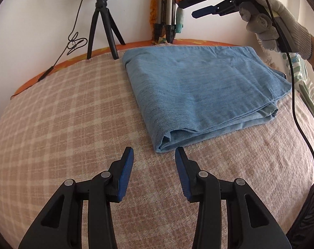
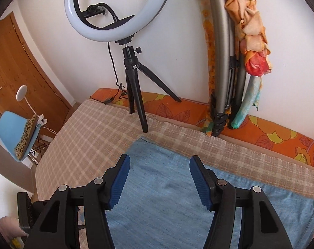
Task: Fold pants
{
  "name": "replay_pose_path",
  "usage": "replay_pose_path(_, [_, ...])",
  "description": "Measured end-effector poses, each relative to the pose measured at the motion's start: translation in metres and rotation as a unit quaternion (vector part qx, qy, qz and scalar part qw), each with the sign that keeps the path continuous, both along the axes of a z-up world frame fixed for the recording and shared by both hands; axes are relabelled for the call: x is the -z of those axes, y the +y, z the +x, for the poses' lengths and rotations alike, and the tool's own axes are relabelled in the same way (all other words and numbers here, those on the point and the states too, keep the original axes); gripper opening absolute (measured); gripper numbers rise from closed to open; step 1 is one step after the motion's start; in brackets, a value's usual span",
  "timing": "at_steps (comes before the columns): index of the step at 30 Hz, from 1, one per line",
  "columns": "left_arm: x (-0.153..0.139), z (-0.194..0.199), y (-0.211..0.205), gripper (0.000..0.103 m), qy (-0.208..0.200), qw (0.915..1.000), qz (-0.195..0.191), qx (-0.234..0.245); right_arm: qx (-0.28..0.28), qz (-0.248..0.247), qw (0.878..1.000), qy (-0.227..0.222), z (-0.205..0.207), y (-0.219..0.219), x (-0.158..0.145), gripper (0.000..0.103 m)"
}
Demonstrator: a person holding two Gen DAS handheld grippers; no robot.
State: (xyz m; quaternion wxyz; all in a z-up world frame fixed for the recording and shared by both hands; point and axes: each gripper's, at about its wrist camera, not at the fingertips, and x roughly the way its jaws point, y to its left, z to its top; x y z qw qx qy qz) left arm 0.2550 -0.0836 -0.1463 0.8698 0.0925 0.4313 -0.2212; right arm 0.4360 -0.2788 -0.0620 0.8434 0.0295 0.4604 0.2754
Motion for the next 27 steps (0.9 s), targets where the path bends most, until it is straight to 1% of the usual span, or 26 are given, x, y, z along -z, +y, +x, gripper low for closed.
replay_pose_path(4, [0.004, 0.009, -0.003, 0.04, 0.012, 0.9997, -0.019, -0.009, -0.022, 0.001, 1.0, 0.017, 0.017, 0.026, 0.013, 0.06])
replay_pose_path(6, [0.008, 0.011, -0.007, 0.04, 0.01, 0.9998, -0.01, -0.013, -0.033, 0.011, 0.999, 0.03, 0.026, 0.036, 0.018, 0.057])
replay_pose_path(8, [0.012, 0.015, -0.009, 0.04, 0.016, 0.9996, -0.009, -0.021, -0.043, 0.014, 0.998, 0.038, 0.035, 0.045, 0.023, 0.057])
replay_pose_path(10, [0.013, 0.017, -0.007, 0.034, 0.013, 0.9993, -0.005, -0.035, -0.051, 0.009, 0.998, 0.041, 0.041, 0.054, 0.029, 0.057])
replay_pose_path(13, [0.011, 0.022, -0.002, 0.034, 0.013, 0.9984, -0.023, -0.05, -0.059, 0.009, 0.997, 0.051, 0.05, 0.064, 0.037, 0.056])
replay_pose_path(16, [0.01, 0.026, -0.005, 0.034, 0.021, 0.9977, -0.041, -0.05, -0.072, 0.013, 0.996, 0.058, 0.055, 0.071, 0.044, 0.056])
replay_pose_path(18, [0.01, 0.026, -0.009, 0.034, 0.019, 0.9977, -0.04, -0.052, -0.078, 0.007, 0.995, 0.064, 0.059, 0.074, 0.049, 0.056])
replay_pose_path(20, [0.012, 0.027, -0.011, 0.034, 0.013, 0.9979, -0.03, -0.055, -0.081, -0.001, 0.994, 0.068, 0.062, 0.076, 0.054, 0.056])
replay_pose_path(21, [0.013, 0.029, -0.01, 0.027, 0.011, 0.9978, -0.03, -0.058, -0.083, -0.002, 0.994, 0.072, 0.065, 0.078, 0.056, 0.056])
replay_pose_path(22, [0.014, 0.03, -0.009, 0.005, 0.015, 0.9976, -0.035, -0.058, -0.087, -0.001, 0.993, 0.077, 0.069, 0.081, 0.058, 0.057])
replay_pose_path(23, [0.014, 0.031, -0.008, 0.006, 0.015, 0.9974, -0.039, -0.059, -0.09, 0.002, 0.993, 0.082, 0.073, 0.084, 0.06, 0.057])
replay_pose_path(25, [0.009, 0.027, -0.009, 0.005, 0.0, 0.9978, -0.04, -0.053, -0.104, 0.007, 0.99, 0.096, 0.079, 0.092, 0.065, 0.057])
replay_pose_path(26, [0.008, 0.026, -0.011, 0.005, -0.007, 0.9982, -0.035, -0.049, -0.111, 0.002, 0.989, 0.101, 0.082, 0.098, 0.069, 0.056])
replay_pose_path(27, [0.007, 0.025, -0.012, 0.005, -0.011, 0.9983, -0.033, -0.046, -0.114, -0.013, 0.988, 0.1, 0.085, 0.103, 0.073, 0.057])
